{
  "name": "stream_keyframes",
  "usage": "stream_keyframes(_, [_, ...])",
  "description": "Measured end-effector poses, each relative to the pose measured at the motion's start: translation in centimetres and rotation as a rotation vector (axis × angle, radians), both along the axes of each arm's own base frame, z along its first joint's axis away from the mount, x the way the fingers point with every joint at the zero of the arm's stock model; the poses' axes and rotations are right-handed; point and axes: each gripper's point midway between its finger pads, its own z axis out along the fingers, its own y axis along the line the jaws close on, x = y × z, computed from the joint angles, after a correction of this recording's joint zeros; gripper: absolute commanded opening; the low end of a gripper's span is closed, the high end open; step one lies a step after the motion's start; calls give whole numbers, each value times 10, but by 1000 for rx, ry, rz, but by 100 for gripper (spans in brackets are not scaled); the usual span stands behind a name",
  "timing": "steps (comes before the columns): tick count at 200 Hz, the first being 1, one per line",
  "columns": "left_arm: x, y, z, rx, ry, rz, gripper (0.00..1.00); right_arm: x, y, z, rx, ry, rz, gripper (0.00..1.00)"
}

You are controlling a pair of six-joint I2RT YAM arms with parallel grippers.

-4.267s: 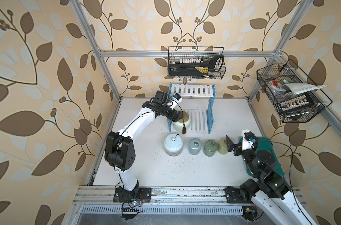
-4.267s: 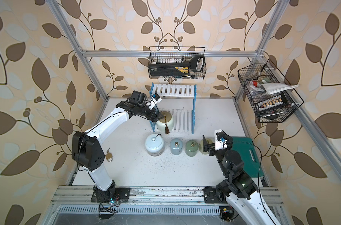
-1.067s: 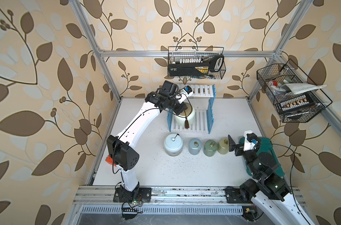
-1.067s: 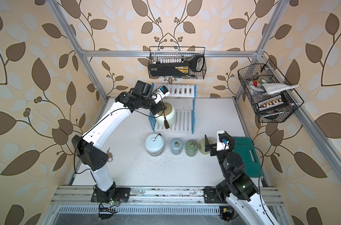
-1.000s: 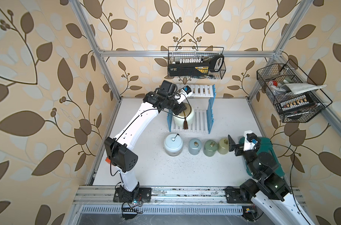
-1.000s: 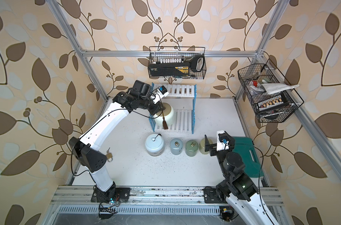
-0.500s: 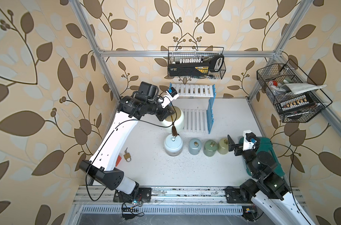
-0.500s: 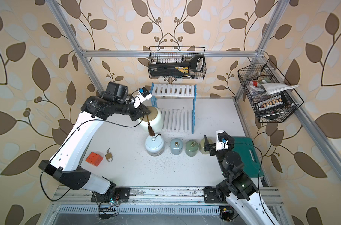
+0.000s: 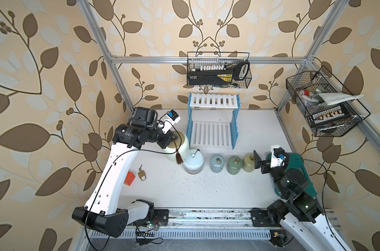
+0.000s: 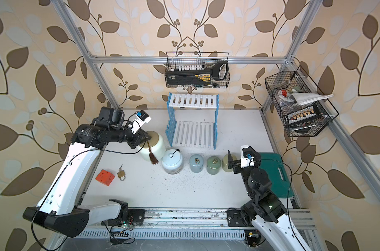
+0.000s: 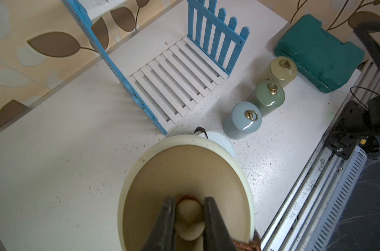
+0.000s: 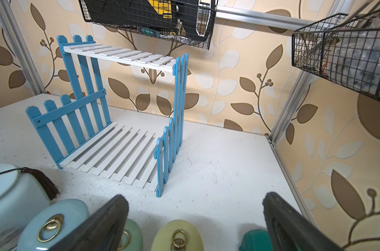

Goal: Remove the tea canisters from the shelf
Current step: Place the tea canister at the center of the board.

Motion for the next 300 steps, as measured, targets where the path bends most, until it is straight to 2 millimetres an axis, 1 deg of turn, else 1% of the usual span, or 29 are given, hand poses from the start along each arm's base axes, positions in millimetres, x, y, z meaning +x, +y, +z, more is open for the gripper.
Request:
stream_keyframes(45, [-4, 23, -42, 32, 54, 68, 0, 0, 0, 0, 0, -1, 0, 99])
stream_keyframes(82, [-3, 39, -66, 50, 54, 126, 0, 0, 0, 0, 0, -1, -2, 99])
stream_keyframes(109, [0, 50, -89, 84, 56, 167, 0, 0, 0, 0, 0, 0, -2, 99])
stream_keyframes(149, [3, 59, -119, 127, 64, 202, 0, 0, 0, 1, 2, -4, -2, 99])
stream_keyframes(199, [3, 63, -148, 136, 74, 210, 0, 0, -1, 2, 1, -8, -5, 99])
stream_keyframes(248, [2, 62, -164, 132, 78, 205, 0, 0, -1, 3, 3, -13, -8, 99])
stream_keyframes(300, [5, 62, -171, 138, 54, 195, 0, 0, -1, 2, 3, -12, -9, 99])
